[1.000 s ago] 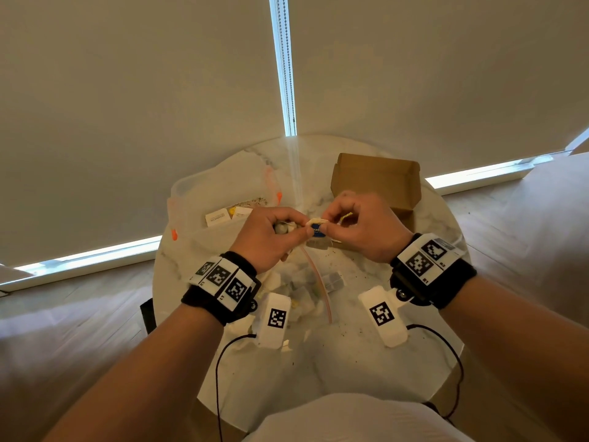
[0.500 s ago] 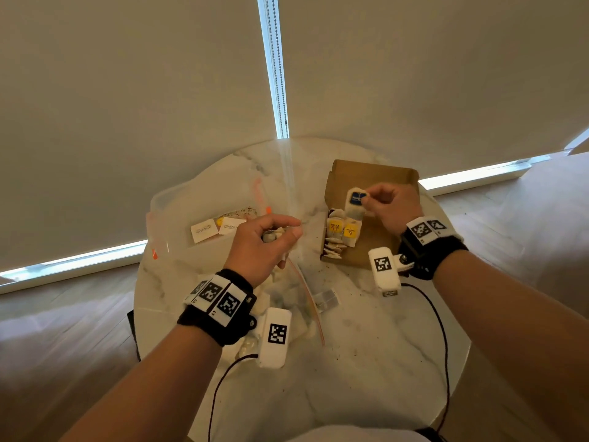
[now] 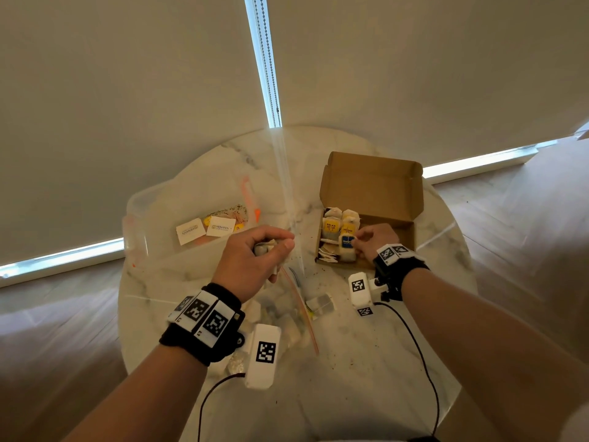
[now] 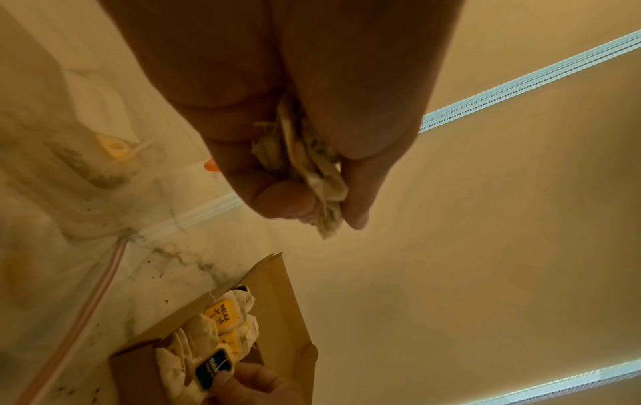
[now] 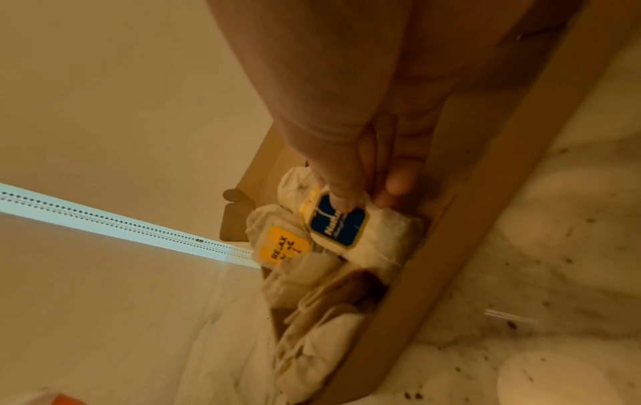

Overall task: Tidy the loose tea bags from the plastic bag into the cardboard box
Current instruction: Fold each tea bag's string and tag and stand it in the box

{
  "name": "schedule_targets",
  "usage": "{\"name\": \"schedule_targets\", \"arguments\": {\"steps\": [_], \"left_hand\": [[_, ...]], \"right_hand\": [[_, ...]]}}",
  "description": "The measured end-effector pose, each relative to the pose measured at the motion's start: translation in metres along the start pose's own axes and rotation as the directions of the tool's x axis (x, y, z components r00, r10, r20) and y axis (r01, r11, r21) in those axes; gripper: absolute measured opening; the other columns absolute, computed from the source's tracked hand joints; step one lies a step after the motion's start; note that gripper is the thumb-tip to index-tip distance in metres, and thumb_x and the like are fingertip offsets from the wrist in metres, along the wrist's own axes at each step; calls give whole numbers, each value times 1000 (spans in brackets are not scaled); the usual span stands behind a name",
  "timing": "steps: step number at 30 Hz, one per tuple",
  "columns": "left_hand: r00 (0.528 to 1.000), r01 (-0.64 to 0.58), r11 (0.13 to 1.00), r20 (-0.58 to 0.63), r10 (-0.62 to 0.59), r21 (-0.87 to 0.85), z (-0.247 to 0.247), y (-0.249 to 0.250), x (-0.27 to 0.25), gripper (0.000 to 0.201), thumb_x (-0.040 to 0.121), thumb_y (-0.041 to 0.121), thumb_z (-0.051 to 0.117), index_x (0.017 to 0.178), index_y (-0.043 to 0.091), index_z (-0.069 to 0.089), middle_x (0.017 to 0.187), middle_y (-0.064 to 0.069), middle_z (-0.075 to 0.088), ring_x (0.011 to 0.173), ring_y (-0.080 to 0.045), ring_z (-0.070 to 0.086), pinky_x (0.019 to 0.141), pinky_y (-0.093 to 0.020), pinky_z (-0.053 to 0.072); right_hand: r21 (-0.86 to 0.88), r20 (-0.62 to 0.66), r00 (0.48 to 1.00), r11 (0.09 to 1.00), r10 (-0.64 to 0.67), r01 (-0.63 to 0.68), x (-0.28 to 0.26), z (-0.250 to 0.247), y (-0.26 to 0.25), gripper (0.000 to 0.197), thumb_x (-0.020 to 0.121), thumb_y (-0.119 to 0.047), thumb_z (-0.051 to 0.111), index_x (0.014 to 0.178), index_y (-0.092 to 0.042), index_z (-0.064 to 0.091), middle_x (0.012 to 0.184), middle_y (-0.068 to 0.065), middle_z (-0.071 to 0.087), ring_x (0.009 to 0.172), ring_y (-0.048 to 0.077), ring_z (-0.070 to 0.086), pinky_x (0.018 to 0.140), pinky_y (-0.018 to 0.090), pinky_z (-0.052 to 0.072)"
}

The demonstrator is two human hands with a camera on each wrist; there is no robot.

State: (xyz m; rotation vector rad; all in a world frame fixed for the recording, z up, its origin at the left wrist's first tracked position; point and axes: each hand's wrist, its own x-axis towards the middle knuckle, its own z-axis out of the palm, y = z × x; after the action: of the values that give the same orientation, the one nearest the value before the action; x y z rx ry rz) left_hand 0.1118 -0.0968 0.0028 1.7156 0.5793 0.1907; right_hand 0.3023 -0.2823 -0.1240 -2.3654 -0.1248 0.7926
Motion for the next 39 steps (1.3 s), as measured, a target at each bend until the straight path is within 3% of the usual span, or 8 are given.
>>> {"name": "schedule_targets", "arguments": {"steps": [4, 12, 17, 21, 26, 29, 34, 39], "left_hand": [[1000, 19, 1000, 1, -19, 2, 1, -2, -1, 6, 88, 13, 72, 93, 11, 74, 60, 3, 62, 45, -16, 52, 46, -29, 48], [999, 48, 999, 12, -48, 2, 0, -2, -4, 7, 89, 13, 71, 94, 11, 75, 61, 1, 63, 45, -16, 52, 46, -27, 47], [998, 70, 997, 10, -69, -15, -1, -2, -7, 9, 88, 14, 71, 96, 10, 75, 60, 5, 63, 46, -13, 52, 46, -26, 48], [997, 78, 994, -4, -79, -73, 1, 2, -12, 18, 93, 23, 64, 95, 9, 74, 62, -4, 61, 47, -16, 51, 48, -30, 48], [986, 159, 948, -10, -169, -276, 5, 17, -26, 58, 99, 45, 39, 101, -3, 72, 65, -11, 58, 50, -17, 53, 46, -26, 46], [980, 191, 922, 6, -201, -337, 3, 25, -37, 68, 95, 55, 34, 114, -1, 68, 71, -6, 63, 51, -15, 57, 45, -24, 47], [953, 283, 810, 58, -297, -513, 0, 30, -52, 66, 100, 57, 29, 136, 8, 56, 94, -9, 65, 66, -15, 65, 53, -30, 53], [923, 358, 710, 118, -365, -607, -2, 39, -67, 61, 101, 58, 29, 127, 12, 59, 109, -18, 70, 84, -28, 68, 58, -30, 56]], "right_hand": [[61, -108, 994, 998, 22, -16, 7, 4, 4, 14, 83, -20, 77, 96, -19, 74, 90, 2, 73, 87, 20, 70, 85, 39, 59], [136, -93, 995, 991, 26, -13, 6, 8, 1, 17, 77, -19, 82, 82, -26, 68, 82, 0, 73, 80, 18, 71, 79, 39, 61], [64, -117, 993, 998, 34, -27, -1, -2, 1, 23, 79, -21, 80, 97, -17, 68, 83, -3, 72, 77, 13, 70, 79, 33, 59], [-48, -185, 980, 997, -74, 66, -21, -15, -7, 15, 87, -20, 71, 101, -14, 70, 94, 0, 70, 83, 11, 61, 76, 22, 43], [-117, -127, 927, 933, -353, 339, -64, -21, -39, 8, 91, -16, 64, 99, -18, 67, 94, -2, 68, 85, 12, 62, 77, 21, 46], [-81, -115, 831, 839, -544, 538, -99, -21, -62, 7, 89, -16, 66, 96, -17, 69, 89, -6, 67, 78, 7, 60, 72, 21, 48], [-13, -7, 497, 497, -868, 868, -161, -15, -94, 19, 86, -29, 69, 97, -15, 72, 92, -5, 66, 80, 5, 58, 72, 13, 43], [-149, 56, 354, 343, -934, 928, -188, -3, -100, 36, 80, -40, 69, 103, -12, 72, 98, 2, 63, 89, 21, 57, 80, 29, 46]]}}
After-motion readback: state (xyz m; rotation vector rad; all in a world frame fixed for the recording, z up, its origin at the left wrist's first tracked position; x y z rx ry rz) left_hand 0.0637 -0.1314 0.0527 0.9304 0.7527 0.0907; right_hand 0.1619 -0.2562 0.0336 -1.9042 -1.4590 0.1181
